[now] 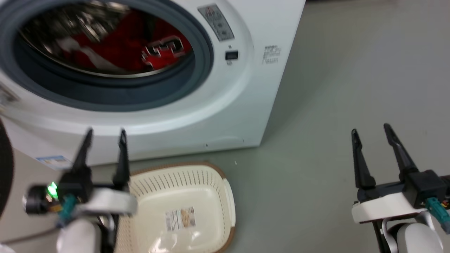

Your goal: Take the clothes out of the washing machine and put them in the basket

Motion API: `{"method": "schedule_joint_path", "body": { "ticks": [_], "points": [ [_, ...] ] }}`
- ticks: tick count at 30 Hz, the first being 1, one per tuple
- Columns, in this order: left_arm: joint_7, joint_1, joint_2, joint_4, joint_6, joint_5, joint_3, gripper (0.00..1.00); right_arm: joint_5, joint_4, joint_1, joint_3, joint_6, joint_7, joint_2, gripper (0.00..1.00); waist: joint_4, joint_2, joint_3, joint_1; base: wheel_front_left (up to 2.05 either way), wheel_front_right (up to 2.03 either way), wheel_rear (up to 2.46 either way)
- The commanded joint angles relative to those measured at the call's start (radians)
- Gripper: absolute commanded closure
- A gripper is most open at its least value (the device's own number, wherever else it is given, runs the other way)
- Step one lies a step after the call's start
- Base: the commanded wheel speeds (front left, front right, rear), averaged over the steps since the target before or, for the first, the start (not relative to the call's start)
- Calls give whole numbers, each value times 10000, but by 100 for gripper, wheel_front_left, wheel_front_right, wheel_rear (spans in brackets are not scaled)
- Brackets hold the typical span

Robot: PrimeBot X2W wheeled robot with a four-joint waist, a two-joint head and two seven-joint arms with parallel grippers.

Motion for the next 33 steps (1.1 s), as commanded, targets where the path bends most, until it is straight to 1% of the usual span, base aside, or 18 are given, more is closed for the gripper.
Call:
{"method": "schedule_joint_path", "body": {
  "ticks": [1, 3, 7, 9, 12, 16, 22, 23, 28, 30, 33],
  "points": [
    [-26, -646, 225, 194, -83, -18, 152, 0, 3, -31, -283, -56, -7, -21, 22, 0, -530, 0, 1421, -1, 0, 0, 0],
    [-26, -1456, 601, 686, -268, -105, 328, 0, 76, -92, -451, -177, -10, -23, 15, 0, -690, 0, 2028, -1, 0, 0, 0],
    [-25, -3596, 1641, 2059, -635, -318, 493, 0, 242, -254, -808, -272, -10, -21, 21, 0, -985, 0, 3201, -1, 0, 0, 0],
    [254, -4788, 2168, 2839, -736, -411, 406, 0, 318, -305, -972, -287, -10, -23, 22, 0, -1112, 0, 3714, -1, 0, 0, 0],
    [1084, -6621, 2887, 3806, -826, -517, 150, 0, 432, -382, -1131, -304, -10, -23, 22, 0, -1280, 0, 4398, -1, 0, 0, 0],
    [2585, -8934, 3760, 4813, -885, -624, -665, 0, 589, -498, -1292, -245, -10, -23, 22, 0, -1467, 0, 5259, -1, 0, 0, 0],
    [4908, -11941, 5008, 5965, -889, -1680, -2490, 0, 961, -757, -1512, 181, -8, -23, 24, 0, -1869, 0, 6227, -1, 0, 0, 0],
    [5311, -12370, 5158, 6145, -890, -1926, -2678, 0, 1032, -812, -1506, 246, -10, -23, 23, 0, -1956, 0, 6334, -1, 0, 0, 0],
    [7528, -13934, 6095, 6604, -892, -2763, -4069, 0, 1346, -956, -1333, 710, -10, -23, 23, 0, -2461, 0, 6743, -1, 0, 0, 0],
    [8582, -14359, 6398, 6772, -892, -3155, -4487, 0, 1425, -1003, -1261, 904, -10, -23, 23, 0, -2660, 0, 6838, -1, 0, 0, 0],
    [9838, -15002, 6883, 6804, -893, -3565, -5068, 0, 1586, -1070, -1087, 1111, -10, -23, 24, 0, -2915, 0, 6993, -1, 0, 0, 0]
  ]
}}
